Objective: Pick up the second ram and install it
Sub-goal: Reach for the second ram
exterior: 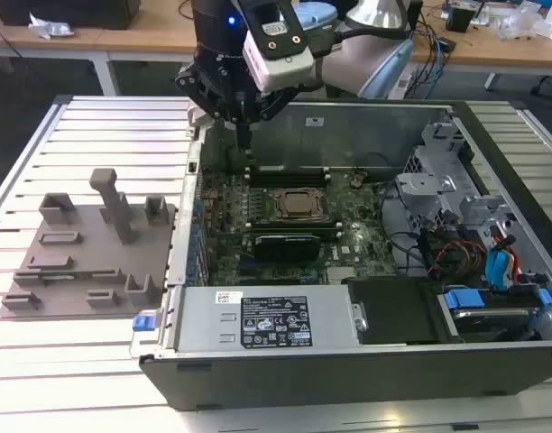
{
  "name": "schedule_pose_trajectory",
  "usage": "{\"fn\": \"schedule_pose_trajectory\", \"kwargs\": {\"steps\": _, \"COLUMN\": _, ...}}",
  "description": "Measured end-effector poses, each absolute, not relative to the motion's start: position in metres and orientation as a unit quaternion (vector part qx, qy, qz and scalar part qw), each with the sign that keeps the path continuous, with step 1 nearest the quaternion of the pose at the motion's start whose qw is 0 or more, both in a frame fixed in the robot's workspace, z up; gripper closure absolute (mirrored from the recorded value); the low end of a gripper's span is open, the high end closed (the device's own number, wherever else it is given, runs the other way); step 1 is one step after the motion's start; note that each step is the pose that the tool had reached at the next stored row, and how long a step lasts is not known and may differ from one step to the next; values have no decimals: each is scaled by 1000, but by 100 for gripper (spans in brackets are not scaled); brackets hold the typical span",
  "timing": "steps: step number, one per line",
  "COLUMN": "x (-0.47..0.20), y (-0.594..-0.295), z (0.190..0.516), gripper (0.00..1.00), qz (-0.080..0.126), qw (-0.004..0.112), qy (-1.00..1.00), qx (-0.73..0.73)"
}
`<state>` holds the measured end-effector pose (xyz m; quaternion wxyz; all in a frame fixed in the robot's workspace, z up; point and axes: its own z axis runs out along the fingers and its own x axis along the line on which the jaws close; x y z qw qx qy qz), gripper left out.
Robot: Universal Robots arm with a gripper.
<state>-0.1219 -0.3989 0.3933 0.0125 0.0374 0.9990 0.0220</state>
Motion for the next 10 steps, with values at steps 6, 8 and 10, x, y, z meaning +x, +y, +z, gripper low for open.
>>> {"fn": "schedule_pose_trajectory", "kwargs": {"steps": 6, "x": -159, "y": -399, "z": 393, "gripper": 90, "qz": 22, "qw": 13, "qy": 999, "qx": 37}}
{"fn": "schedule_pose_trajectory", "kwargs": {"steps": 8, "x": -178, "y": -399, "z": 393, "gripper": 90, "qz": 22, "qw": 13, "qy": 999, "qx": 37}}
{"fn": "schedule_pose_trajectory", "kwargs": {"steps": 10, "x": -190, "y": -399, "z": 392, "gripper": 90, "qz": 22, "qw": 14, "qy": 999, "qx": 37}}
